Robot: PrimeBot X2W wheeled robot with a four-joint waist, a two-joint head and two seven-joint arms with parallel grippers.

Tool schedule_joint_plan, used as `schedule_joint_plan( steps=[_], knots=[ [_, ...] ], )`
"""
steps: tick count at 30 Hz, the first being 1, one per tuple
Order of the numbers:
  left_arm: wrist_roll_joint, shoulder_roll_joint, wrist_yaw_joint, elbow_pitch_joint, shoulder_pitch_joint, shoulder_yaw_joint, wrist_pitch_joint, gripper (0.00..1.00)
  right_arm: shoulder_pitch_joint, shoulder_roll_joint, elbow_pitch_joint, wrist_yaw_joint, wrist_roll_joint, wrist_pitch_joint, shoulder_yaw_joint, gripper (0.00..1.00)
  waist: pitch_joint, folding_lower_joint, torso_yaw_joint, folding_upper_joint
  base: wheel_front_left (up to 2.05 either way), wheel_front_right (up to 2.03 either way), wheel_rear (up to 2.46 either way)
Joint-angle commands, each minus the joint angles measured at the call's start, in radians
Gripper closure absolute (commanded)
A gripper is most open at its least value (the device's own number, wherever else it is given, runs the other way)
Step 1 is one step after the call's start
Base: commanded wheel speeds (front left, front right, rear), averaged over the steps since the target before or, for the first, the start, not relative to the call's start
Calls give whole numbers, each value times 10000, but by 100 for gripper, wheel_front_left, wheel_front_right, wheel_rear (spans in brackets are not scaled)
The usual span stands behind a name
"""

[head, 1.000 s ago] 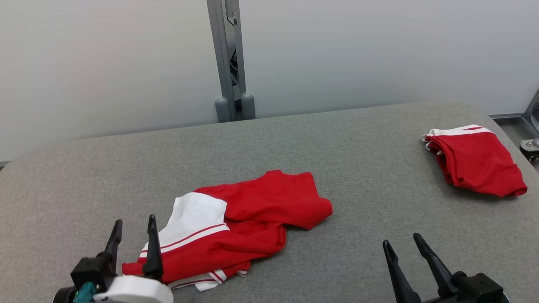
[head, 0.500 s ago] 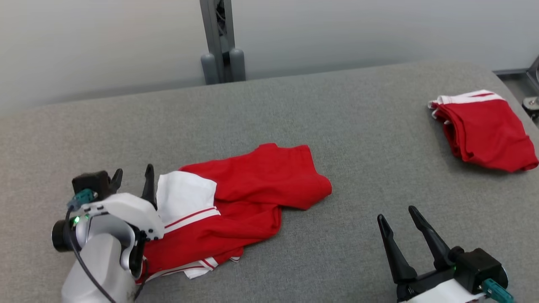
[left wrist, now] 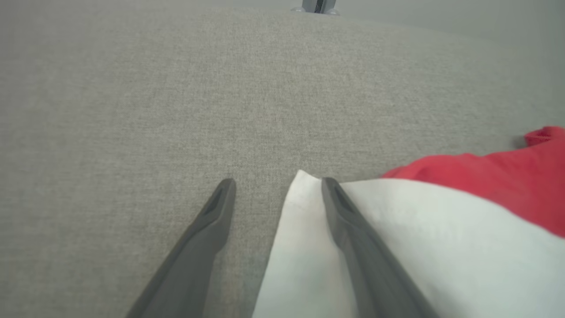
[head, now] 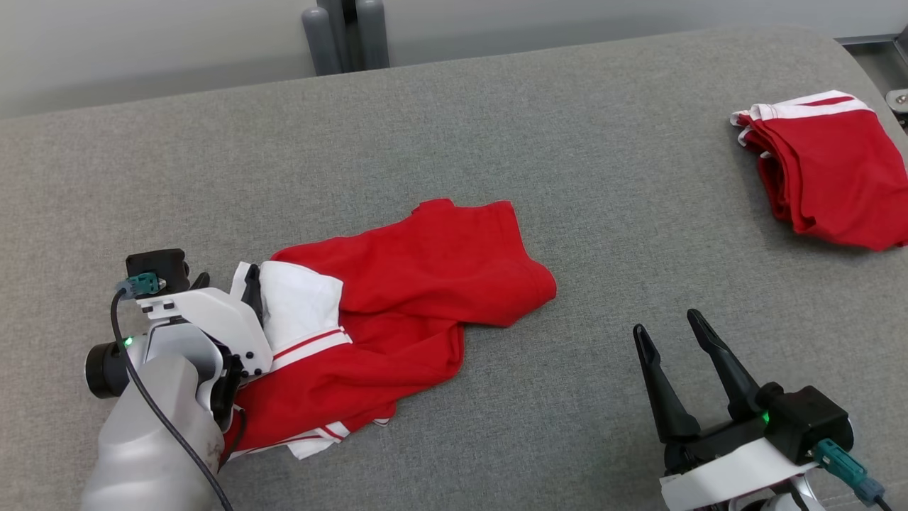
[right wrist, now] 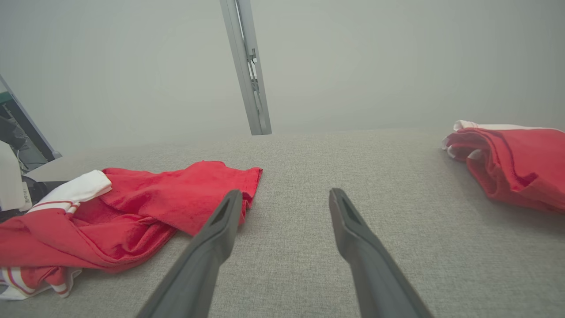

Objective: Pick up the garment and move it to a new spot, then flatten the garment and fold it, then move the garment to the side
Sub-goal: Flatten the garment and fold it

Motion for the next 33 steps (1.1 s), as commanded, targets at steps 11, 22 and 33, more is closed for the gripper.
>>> schedule_joint_plan(
  steps=[11,22,33],
  knots=[
    [481,88,-302,693,-583,-724,-794,100,-359,19,35,-3,-37,-3,-2,0,199,0,37,0,0,0,0],
    [265,129,-610,-88,-396,-797,-1725,100,-2369,-318,1959,-3,1052,655,1006,0,96,0,456,0,0,0,0],
    [-85,163,-785,-2961,346,-902,-1788,100,-5771,-646,5305,-2,2730,3459,1699,0,315,0,1292,0,0,0,0]
  ],
)
